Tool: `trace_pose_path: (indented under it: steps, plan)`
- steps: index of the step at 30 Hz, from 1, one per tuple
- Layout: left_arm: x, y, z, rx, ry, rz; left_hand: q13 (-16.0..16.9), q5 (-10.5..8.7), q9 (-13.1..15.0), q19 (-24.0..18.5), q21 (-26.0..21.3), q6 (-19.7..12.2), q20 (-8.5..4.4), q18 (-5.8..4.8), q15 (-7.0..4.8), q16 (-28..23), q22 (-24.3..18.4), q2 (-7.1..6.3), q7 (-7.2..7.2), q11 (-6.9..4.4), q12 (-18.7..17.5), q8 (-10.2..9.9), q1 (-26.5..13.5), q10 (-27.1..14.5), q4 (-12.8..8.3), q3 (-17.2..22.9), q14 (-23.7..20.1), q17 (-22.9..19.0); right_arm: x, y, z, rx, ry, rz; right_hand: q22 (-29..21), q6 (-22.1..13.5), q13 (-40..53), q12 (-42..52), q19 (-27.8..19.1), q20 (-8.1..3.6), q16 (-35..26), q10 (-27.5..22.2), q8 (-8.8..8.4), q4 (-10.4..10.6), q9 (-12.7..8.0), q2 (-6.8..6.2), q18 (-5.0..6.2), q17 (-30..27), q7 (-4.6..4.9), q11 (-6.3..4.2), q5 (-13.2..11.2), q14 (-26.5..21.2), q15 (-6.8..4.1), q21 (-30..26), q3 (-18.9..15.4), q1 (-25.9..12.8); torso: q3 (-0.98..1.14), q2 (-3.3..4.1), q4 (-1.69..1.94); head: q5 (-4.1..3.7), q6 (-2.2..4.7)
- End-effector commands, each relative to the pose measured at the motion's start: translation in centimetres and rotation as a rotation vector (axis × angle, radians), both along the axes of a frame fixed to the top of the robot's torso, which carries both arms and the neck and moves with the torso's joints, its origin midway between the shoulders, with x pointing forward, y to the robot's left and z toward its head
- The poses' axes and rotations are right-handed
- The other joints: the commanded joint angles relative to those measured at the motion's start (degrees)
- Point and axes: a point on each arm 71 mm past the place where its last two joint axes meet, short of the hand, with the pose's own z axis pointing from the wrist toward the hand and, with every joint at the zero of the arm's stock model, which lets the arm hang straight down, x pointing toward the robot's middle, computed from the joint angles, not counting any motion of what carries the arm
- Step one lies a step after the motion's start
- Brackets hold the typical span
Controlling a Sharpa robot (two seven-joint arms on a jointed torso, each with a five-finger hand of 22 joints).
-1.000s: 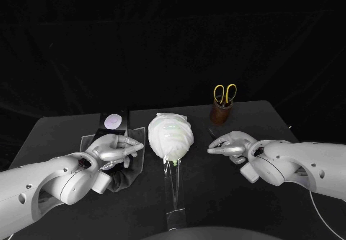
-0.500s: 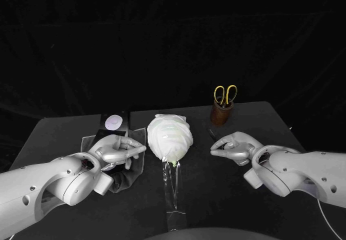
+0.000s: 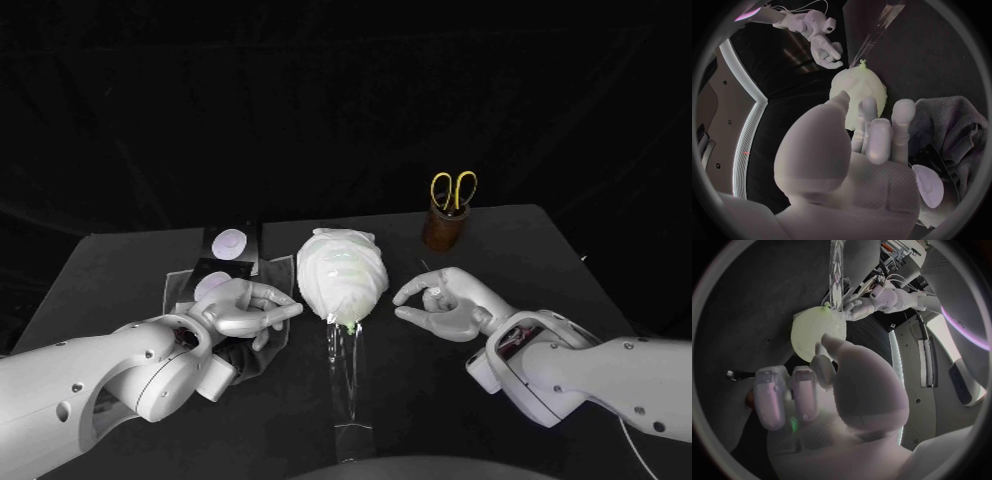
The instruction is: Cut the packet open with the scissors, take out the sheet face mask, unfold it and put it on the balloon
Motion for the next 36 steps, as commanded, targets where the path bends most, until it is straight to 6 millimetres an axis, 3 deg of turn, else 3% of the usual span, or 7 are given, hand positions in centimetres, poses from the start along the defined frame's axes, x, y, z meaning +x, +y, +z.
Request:
trace_pose_path:
  steps: [1,10,16,26,31,36]
  plan:
    - [-0.2,-0.4,0.2,0.0,-0.025,0.004,0.3,-0.03,-0.14,0.49,0.43,0.53,-0.1,-0.69,-0.23,0.31,0.61,0.04,-0.21,0.05,0.56,0.1,0.92,0.58,-0.13,-0.38,0.58,0.49,-0.8,1.4,1.3,-0.092,-0.287,0.142,15.06,0.69,0.17,0.01,5.97,-0.54,0.2,0.21,-0.29,-0.46,-0.15,-0.15,-0.79,15.09,-0.06,0.0,0.2,5.96,-0.44,0.2,-0.07,0.37,0.12,-0.01,-0.08,0.43,-0.21]
    - [-0.7,-1.0,0.4,-0.011,-0.046,-0.001,0.61,-0.03,-0.3,0.77,0.73,0.77,-0.21,-0.76,-0.33,0.43,1.09,0.09,-0.31,-0.05,0.99,0.1,1.66,0.53,-0.34,-0.58,0.74,0.77,-1.5,3.0,1.6,-0.181,-0.498,0.232,15.02,0.74,-0.6,-1.11,5.92,-0.64,0.06,-0.46,-1.42,-1.16,-0.93,-1.04,-0.77,14.87,0.17,0.11,0.16,5.89,-0.43,0.1,0.52,1.11,0.25,0.08,-0.14,1.36,-0.54]
    - [-0.9,-1.6,0.6,-0.005,-0.059,0.003,0.72,-0.05,-0.36,0.85,0.84,0.9,-0.25,-0.79,-0.34,0.46,1.24,-0.1,-0.32,-0.05,1.13,0.12,1.66,0.46,-0.27,-0.88,0.79,0.85,-1.4,3.6,1.5,-0.219,-0.545,0.243,14.92,0.78,-0.79,-1.38,5.77,-0.61,-0.06,-0.62,-1.87,-1.17,-1.26,-1.5,-0.69,14.69,0.28,0.22,0.15,5.83,-0.35,-0.21,0.64,1.06,0.14,0.05,0.01,1.36,-0.7]
    - [-1.2,-2.6,0.4,0.043,-0.034,0.007,1.18,-0.06,-0.68,1.58,1.52,2.05,-0.51,-0.95,-0.65,0.72,2.41,-0.07,-0.74,-0.4,1.75,0.34,0.08,1.04,0.34,-3.0,1.27,1.69,-1.3,3.9,1.6,-0.218,-0.575,0.24,14.92,0.97,-0.78,-1.37,5.77,-0.59,-0.02,-0.6,-2.09,-1.3,-1.46,-1.68,-0.69,14.75,0.29,0.22,0.16,5.85,-0.33,-0.2,0.89,1.28,0.14,-0.01,-0.05,1.35,-0.71]
    - [-1.3,-3.1,0.3,0.058,-0.019,0.008,1.23,-0.06,-0.77,1.72,1.64,2.25,-0.58,-0.98,-0.73,0.78,2.62,0.1,-0.84,-0.49,1.81,0.34,-0.12,1.21,0.33,-3.37,1.4,1.89,-1.3,3.6,1.9,-0.185,-0.588,0.232,13.6,-0.97,-3.9,-5.77,3.78,-0.21,-1.99,-3.64,-4.42,-0.95,-2.79,-2.45,0.26,11.91,1.23,0.99,0.11,4.83,0.26,-4.01,1.98,1.08,0.18,-0.01,-0.04,1.37,-0.72]
    - [-1.3,-3.6,0.2,0.065,-0.013,0.005,1.26,-0.06,-0.81,1.75,1.66,2.36,-0.61,-0.98,-0.77,0.82,2.65,0.17,-0.89,-0.53,1.84,0.34,-0.21,1.29,0.33,-3.55,1.47,2.01,-1.2,3.4,2.0,-0.171,-0.578,0.22,13.67,-1.22,-3.83,-5.58,3.89,-0.04,-1.93,-3.59,-4.91,-0.71,-3.11,-2.89,0.2,12.02,1.56,1.27,0.11,4.85,0.49,-3.79,1.94,0.72,0.15,0.04,-0.04,1.39,-0.64]
